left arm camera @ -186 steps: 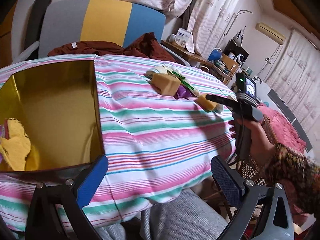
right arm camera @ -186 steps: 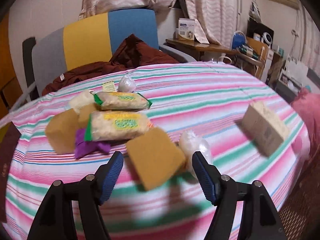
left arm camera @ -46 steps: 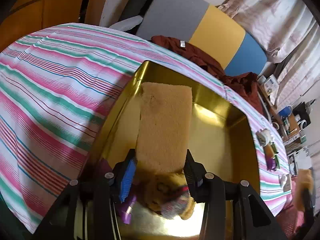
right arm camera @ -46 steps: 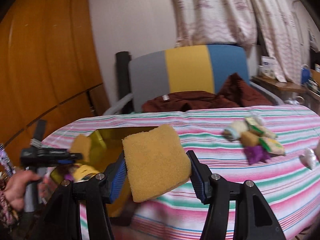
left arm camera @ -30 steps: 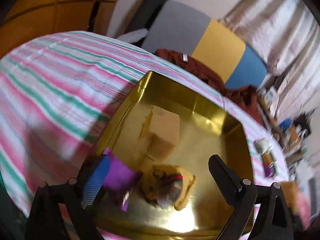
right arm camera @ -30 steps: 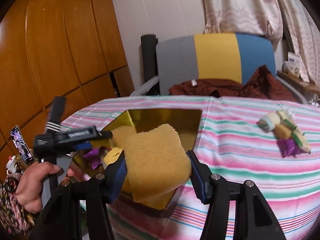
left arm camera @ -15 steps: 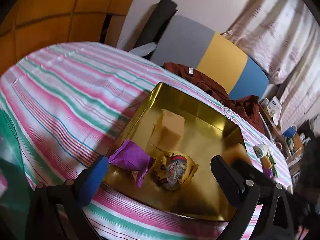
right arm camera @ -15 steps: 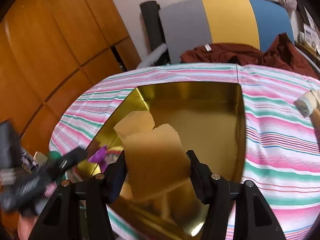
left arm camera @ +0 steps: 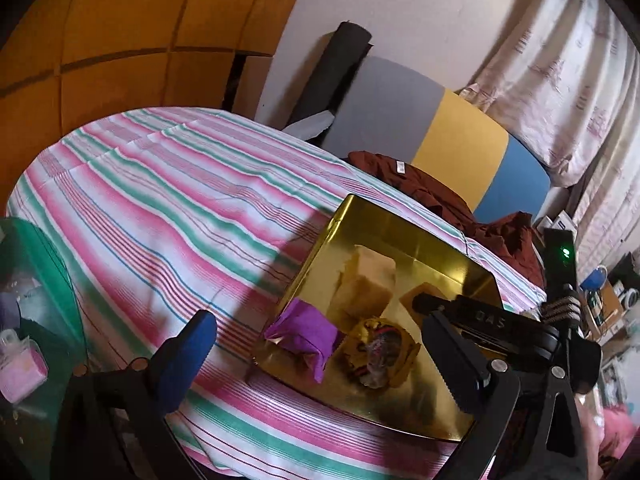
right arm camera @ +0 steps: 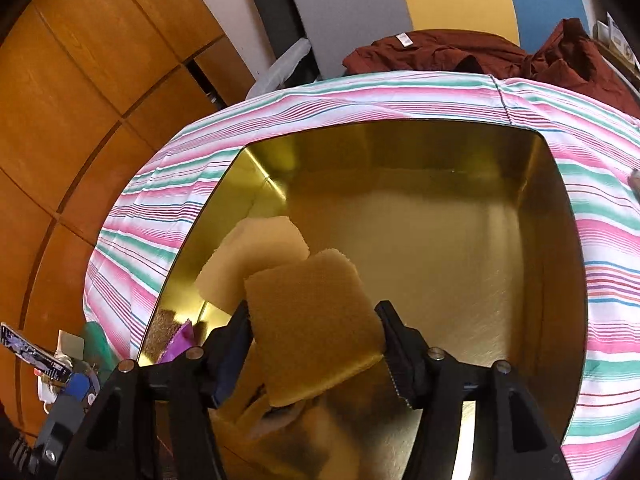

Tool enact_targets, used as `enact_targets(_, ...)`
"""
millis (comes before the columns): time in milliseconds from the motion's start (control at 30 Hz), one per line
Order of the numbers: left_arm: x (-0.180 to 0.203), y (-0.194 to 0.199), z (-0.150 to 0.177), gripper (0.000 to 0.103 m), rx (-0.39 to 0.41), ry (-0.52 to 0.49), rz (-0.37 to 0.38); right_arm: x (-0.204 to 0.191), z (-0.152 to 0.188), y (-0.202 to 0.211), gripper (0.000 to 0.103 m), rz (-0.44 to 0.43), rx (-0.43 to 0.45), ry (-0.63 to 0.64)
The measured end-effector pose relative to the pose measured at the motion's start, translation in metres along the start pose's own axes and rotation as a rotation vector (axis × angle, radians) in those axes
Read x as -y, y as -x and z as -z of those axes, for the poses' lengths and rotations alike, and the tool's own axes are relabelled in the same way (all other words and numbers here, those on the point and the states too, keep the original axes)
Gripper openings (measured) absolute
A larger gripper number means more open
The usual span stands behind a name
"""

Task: Organize objects
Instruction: 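Carry both tan sponges over the gold tray and release them inside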

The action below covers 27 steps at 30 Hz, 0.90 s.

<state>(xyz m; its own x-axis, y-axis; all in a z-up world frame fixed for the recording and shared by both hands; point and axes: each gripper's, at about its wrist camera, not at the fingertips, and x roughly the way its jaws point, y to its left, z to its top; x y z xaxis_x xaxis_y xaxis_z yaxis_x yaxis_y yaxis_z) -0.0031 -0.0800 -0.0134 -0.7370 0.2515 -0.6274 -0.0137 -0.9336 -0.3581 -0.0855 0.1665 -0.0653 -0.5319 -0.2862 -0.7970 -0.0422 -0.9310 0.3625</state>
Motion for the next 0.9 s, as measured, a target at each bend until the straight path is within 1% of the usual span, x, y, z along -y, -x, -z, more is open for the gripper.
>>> enact_targets(33,0.0,-0.001,0.0,0.103,0.0,0.002,0.001,0.002,0.002,0.002,0.062,0.001,0.009,-0.008)
enact_targets(100,0.002,0.0,0.001,0.103,-0.001,-0.003,0.001,0.009,0.005,0.006,0.063,-0.026,0.023,-0.046)
enact_targets(167,0.004,0.0,0.002,0.103,0.001,-0.008,0.005,0.011,0.003,0.007,0.069,-0.035,0.028,-0.056)
enact_targets(267,0.005,0.001,0.002,0.103,0.003,-0.015,0.007,0.007,0.002,0.011,0.07,-0.021,0.038,-0.014)
enact_targets(400,0.005,0.003,0.001,0.103,0.012,-0.01,0.005,0.005,0.002,0.022,0.07,-0.012,0.068,0.008)
enact_targets(433,0.005,0.003,0.001,0.103,0.012,-0.008,0.005,0.007,0.004,0.024,0.07,0.013,0.065,0.007)
enact_targets(500,0.004,0.004,0.001,0.103,0.014,-0.001,0.006,0.009,0.007,0.023,0.062,0.04,0.049,-0.006)
enact_targets(533,0.004,0.003,0.001,0.103,0.013,0.0,0.007,0.011,0.008,0.021,0.055,0.038,0.036,-0.012)
enact_targets(567,0.004,0.004,0.002,0.103,0.011,0.001,0.007,0.012,0.009,0.018,0.053,0.033,0.017,-0.019)
enact_targets(633,0.004,0.004,0.002,0.103,0.014,0.0,0.006,0.015,0.011,0.013,0.053,0.024,0.002,-0.035)
enact_targets(733,0.005,0.004,0.002,0.103,0.012,-0.002,0.006,0.015,0.01,0.009,0.053,0.007,0.004,-0.055)
enact_targets(900,0.005,0.003,0.001,0.103,0.015,0.002,0.007,0.009,0.0,-0.004,0.053,-0.021,0.002,-0.072)
